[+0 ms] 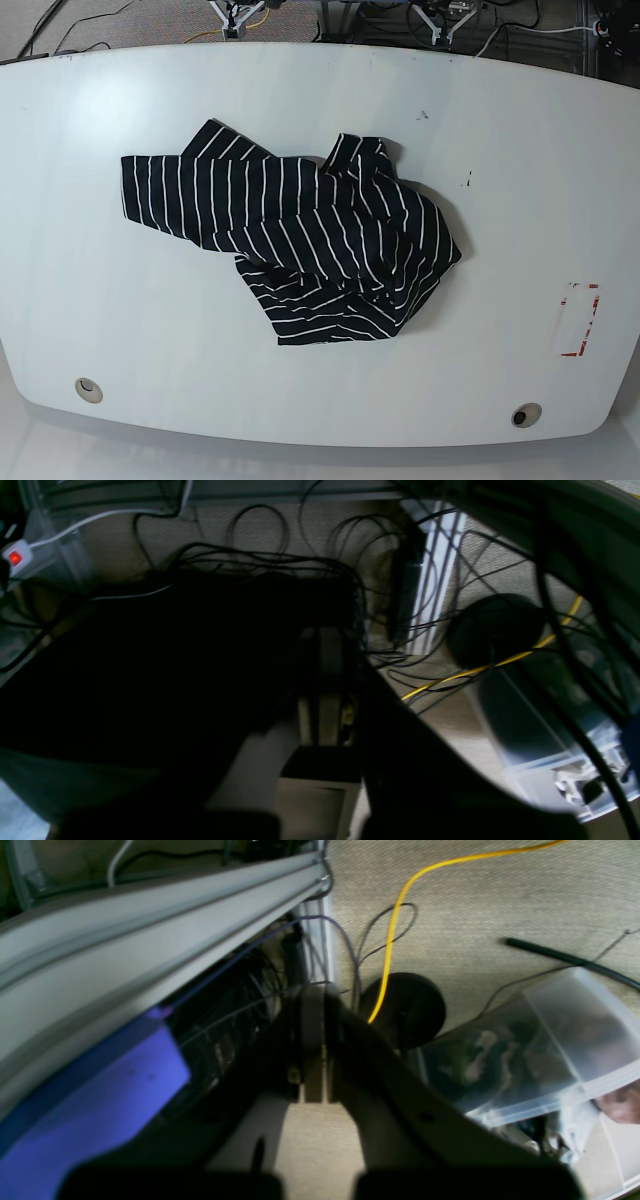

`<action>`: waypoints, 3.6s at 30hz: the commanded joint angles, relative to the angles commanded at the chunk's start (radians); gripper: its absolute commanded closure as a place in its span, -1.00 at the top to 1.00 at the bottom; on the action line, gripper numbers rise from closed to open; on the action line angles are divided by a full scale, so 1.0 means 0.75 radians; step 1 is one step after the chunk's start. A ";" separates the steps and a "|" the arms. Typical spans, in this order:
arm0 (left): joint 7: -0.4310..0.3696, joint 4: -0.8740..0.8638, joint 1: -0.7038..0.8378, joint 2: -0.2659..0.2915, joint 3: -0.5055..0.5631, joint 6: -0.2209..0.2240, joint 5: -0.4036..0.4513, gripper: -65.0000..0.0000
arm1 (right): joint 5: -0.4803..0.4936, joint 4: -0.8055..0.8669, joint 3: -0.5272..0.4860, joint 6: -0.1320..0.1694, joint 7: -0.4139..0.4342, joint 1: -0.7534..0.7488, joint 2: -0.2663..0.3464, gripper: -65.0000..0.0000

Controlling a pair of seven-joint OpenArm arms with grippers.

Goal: Layout the t-shirt on the table in an organized manner, then fold the t-shirt properly

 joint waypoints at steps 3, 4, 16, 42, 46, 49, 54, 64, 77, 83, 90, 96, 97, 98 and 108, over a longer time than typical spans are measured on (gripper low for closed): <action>0.001 0.002 0.000 -0.003 -0.001 0.001 0.001 -0.99 | -0.002 0.000 -0.001 -0.004 0.000 0.000 -0.001 -1.00; 0.000 0.001 0.000 -0.004 -0.002 0.001 0.002 -0.99 | -0.003 0.000 -0.001 -0.007 0.000 0.000 -0.001 -1.00; -0.002 0.017 0.008 -0.010 -0.002 -0.016 -0.006 -0.99 | -0.014 0.007 -0.004 -0.004 -0.006 -0.005 -0.001 -1.00; -0.022 0.027 0.022 -0.013 -0.006 -0.005 -0.010 -0.99 | -0.005 0.019 -0.007 -0.016 -0.002 0.009 -0.043 -0.98; -0.022 0.027 0.022 -0.013 -0.008 -0.005 -0.010 -0.99 | -0.005 0.019 -0.007 -0.016 -0.002 0.009 -0.043 -0.98; -0.024 0.027 0.022 -0.013 -0.008 -0.005 -0.010 -0.99 | -0.005 0.019 -0.007 -0.016 -0.002 0.009 -0.043 -0.98; -0.032 0.029 0.022 -0.013 -0.008 -0.005 -0.010 -0.99 | -0.005 0.019 -0.007 -0.016 0.002 0.009 -0.043 -0.98; -0.241 0.029 0.098 -0.015 -0.008 -0.005 -0.010 -0.99 | -0.005 0.022 -0.007 -0.014 0.109 -0.033 -0.043 -0.98; -0.296 0.216 0.270 -0.037 -0.010 -0.005 -0.010 -0.99 | 0.007 0.269 0.001 -0.016 0.133 -0.211 -0.049 -0.98; -0.296 0.441 0.405 -0.052 -0.010 -0.005 -0.012 -0.99 | 0.007 0.447 0.001 -0.016 0.133 -0.336 -0.051 -0.98; -0.296 0.596 0.528 -0.078 -0.010 -0.005 -0.012 -0.98 | 0.007 0.605 -0.001 -0.016 0.133 -0.445 -0.051 -0.98; -0.294 0.668 0.587 -0.080 -0.010 -0.005 -0.012 -0.98 | 0.007 0.703 -0.003 -0.016 0.133 -0.512 -0.051 -0.98; -0.294 0.672 0.595 -0.080 -0.012 -0.005 -0.012 -0.98 | 0.007 0.717 -0.003 -0.016 0.133 -0.522 -0.053 -0.98; -0.294 0.674 0.601 -0.080 -0.012 -0.005 -0.012 -0.98 | 0.007 0.727 -0.003 -0.016 0.133 -0.535 -0.057 -0.98; -0.290 0.672 0.646 -0.080 -0.012 -0.005 -0.010 -0.65 | 0.007 0.891 -0.005 -0.016 0.133 -0.660 -0.074 -0.71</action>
